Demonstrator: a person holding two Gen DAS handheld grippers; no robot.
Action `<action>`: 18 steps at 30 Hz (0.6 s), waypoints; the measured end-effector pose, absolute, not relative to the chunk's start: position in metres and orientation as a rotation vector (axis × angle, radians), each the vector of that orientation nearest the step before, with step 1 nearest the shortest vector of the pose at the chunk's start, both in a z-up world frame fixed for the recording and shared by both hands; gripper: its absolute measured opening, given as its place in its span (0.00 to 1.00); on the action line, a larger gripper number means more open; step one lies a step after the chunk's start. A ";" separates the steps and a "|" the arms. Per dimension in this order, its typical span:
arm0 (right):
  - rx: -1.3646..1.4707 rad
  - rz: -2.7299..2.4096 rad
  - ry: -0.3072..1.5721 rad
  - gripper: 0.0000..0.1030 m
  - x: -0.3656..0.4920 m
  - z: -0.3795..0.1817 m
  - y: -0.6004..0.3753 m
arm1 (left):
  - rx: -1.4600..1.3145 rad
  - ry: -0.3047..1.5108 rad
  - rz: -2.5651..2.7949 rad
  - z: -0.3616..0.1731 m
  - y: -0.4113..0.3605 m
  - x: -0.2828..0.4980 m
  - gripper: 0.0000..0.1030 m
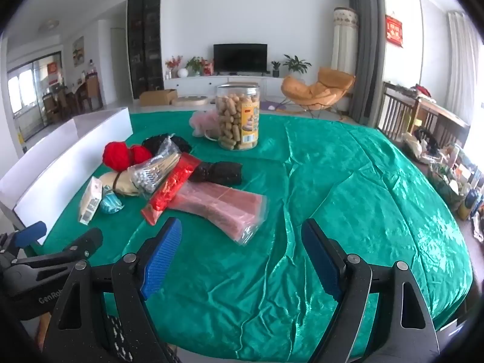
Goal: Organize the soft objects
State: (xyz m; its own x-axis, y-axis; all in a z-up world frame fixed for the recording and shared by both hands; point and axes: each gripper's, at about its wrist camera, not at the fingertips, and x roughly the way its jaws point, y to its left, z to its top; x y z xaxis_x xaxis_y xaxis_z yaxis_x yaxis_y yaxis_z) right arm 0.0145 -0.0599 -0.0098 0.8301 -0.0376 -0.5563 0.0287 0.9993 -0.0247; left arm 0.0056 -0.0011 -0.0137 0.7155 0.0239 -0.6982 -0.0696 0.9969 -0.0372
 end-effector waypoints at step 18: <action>0.000 -0.034 0.619 0.81 0.019 -0.016 -0.064 | -0.058 0.800 0.043 -0.022 -0.003 0.011 1.00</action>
